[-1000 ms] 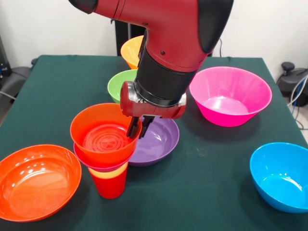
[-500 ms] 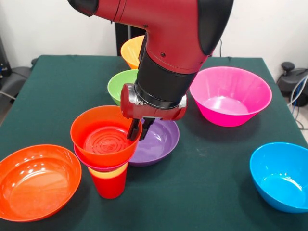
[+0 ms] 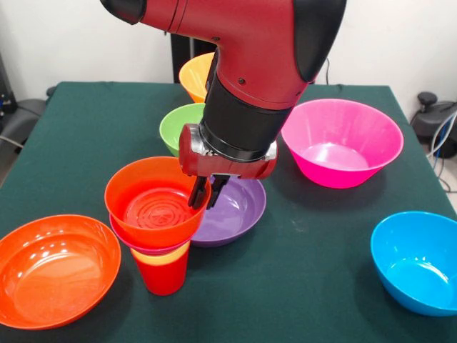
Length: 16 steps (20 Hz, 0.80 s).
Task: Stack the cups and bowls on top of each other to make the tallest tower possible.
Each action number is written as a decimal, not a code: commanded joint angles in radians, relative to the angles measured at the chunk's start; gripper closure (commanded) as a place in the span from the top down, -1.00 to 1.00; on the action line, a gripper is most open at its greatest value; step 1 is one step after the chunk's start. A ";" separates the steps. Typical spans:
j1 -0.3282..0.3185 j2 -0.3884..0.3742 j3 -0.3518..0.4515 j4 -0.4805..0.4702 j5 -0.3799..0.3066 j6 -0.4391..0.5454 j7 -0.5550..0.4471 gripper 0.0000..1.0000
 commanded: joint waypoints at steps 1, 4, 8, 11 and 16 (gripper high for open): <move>0.024 -0.001 0.019 0.022 -0.068 -0.046 -0.172 -1.00; 0.024 -0.001 0.017 0.022 -0.069 -0.044 -0.173 -1.00; 0.026 -0.005 0.013 0.025 -0.072 -0.043 -0.173 -1.00; 0.028 -0.005 0.009 0.026 -0.076 -0.043 -0.167 -1.00; 0.042 -0.004 -0.003 0.011 -0.093 -0.026 -0.181 1.00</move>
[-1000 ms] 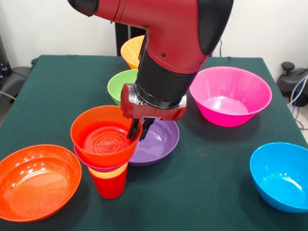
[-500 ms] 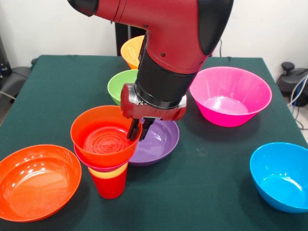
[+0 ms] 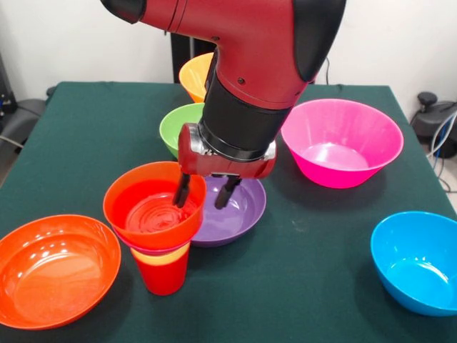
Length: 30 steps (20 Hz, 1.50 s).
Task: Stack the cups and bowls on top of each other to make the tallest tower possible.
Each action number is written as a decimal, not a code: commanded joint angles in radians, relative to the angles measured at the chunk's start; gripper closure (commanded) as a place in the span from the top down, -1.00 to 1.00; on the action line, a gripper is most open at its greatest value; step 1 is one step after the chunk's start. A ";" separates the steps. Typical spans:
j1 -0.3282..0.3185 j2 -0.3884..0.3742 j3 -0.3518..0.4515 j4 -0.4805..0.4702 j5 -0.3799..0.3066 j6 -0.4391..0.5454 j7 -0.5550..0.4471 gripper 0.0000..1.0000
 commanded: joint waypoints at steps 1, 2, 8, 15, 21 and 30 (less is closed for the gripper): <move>0.040 -0.010 0.000 0.015 -0.088 -0.030 -0.161 1.00; 0.042 -0.008 0.001 0.012 -0.087 -0.018 -0.176 1.00; 0.042 -0.014 -0.009 0.027 -0.082 -0.028 -0.177 1.00; 0.055 -0.041 -0.029 0.036 -0.079 0.006 -0.186 1.00; 0.084 -0.073 -0.073 0.044 -0.101 0.055 -0.239 1.00; 0.097 -0.096 -0.082 0.040 -0.063 0.107 -0.233 1.00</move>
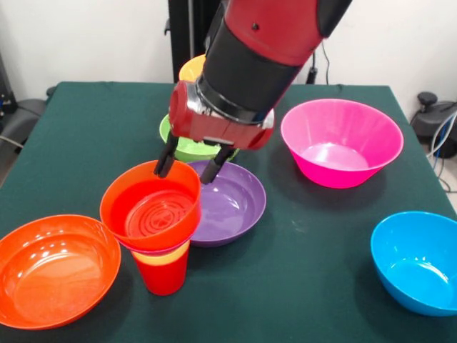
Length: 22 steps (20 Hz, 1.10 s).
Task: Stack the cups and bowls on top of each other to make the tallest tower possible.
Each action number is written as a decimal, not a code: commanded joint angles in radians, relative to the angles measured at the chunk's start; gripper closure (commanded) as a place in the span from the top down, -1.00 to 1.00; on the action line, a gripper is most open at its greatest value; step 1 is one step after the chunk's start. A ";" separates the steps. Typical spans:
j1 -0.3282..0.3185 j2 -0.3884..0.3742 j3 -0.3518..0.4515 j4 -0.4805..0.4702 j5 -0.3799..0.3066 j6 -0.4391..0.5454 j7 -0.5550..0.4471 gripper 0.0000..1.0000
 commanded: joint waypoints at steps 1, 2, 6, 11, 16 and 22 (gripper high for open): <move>0.026 -0.027 0.028 0.034 -0.028 0.117 -0.224 1.00; 0.024 -0.028 0.032 0.036 -0.014 0.127 -0.215 1.00; 0.010 -0.014 0.056 0.023 0.031 0.153 -0.176 1.00; 0.008 -0.005 0.060 0.005 0.052 0.163 -0.151 1.00; 0.012 0.001 0.057 -0.007 0.050 0.153 -0.139 1.00; 0.008 0.006 0.057 0.003 0.049 0.109 -0.121 1.00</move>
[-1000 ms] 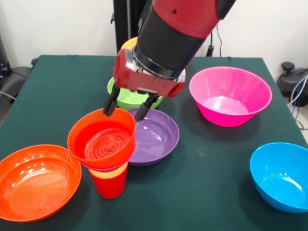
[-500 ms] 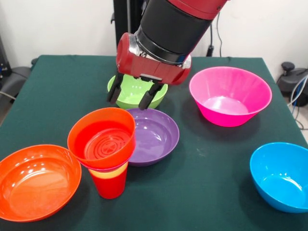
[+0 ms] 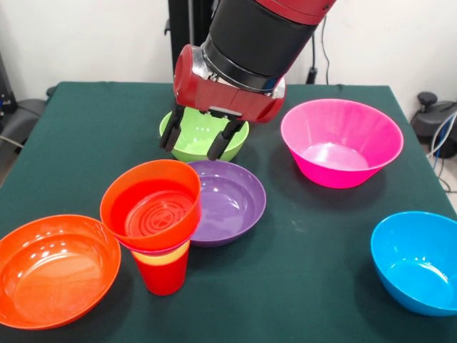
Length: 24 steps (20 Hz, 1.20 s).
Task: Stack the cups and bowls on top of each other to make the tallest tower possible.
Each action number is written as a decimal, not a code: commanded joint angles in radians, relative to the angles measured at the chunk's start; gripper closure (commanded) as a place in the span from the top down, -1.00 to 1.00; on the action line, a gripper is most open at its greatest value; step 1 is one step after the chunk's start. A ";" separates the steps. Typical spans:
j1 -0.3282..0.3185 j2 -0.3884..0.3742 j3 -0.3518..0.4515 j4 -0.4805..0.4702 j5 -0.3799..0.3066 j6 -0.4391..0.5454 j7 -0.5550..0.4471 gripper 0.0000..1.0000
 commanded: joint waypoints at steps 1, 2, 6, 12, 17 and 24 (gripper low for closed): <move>0.000 0.043 0.063 0.015 0.010 0.039 -0.118 1.00; 0.001 0.044 0.063 0.013 0.010 0.040 -0.117 1.00; 0.005 0.041 0.063 0.021 0.019 0.040 -0.098 1.00; 0.011 0.023 0.070 0.065 0.071 0.000 -0.030 1.00; 0.020 0.017 0.065 0.082 0.107 -0.014 0.004 1.00; 0.021 0.004 0.060 0.113 0.157 -0.041 0.024 1.00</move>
